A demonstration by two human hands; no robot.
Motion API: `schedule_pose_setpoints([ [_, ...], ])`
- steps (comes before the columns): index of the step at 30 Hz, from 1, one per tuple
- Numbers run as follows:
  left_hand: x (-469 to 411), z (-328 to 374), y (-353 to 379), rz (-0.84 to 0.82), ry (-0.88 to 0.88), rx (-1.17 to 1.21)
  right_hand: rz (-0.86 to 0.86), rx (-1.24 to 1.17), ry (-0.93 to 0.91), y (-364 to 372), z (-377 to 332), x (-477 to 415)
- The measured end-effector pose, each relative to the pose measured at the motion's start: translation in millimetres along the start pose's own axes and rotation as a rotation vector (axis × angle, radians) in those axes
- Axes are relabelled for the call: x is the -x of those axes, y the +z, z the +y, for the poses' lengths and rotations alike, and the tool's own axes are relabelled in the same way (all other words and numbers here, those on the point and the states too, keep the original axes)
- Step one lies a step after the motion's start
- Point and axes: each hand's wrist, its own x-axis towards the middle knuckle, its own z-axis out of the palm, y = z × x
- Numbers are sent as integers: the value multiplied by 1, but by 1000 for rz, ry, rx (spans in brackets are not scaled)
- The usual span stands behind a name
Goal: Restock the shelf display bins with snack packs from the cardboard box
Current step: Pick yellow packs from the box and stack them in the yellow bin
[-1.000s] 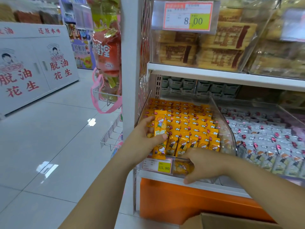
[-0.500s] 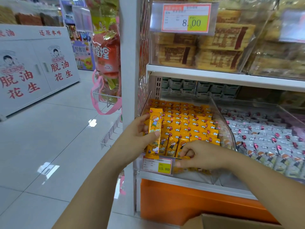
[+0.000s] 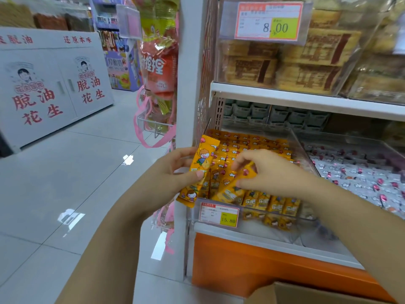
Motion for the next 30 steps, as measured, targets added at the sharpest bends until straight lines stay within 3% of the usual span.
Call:
schedule_pose_setpoints([
  [6,2,3,2,21,15,50,118,78,-108,22,-18,-45],
  [14,1,-1,-4,18,15,37,-8,330,-74,45,-1,-57],
  [20,3,-4,-6,50,-8,16,117,264,-82,48,3,-48],
  [22,2,-4,-6,69,-19,17,241,143,-77,35,-1,-40],
  [24,0,-4,-4,74,-23,27,296,-165,-69,20,-10,-30],
  [27,-2,-4,3,78,-23,32,116,-748,-73,4,-26,-15],
  [30,-5,-4,10,116,-14,27,82,-721,-112,4,-31,-12],
])
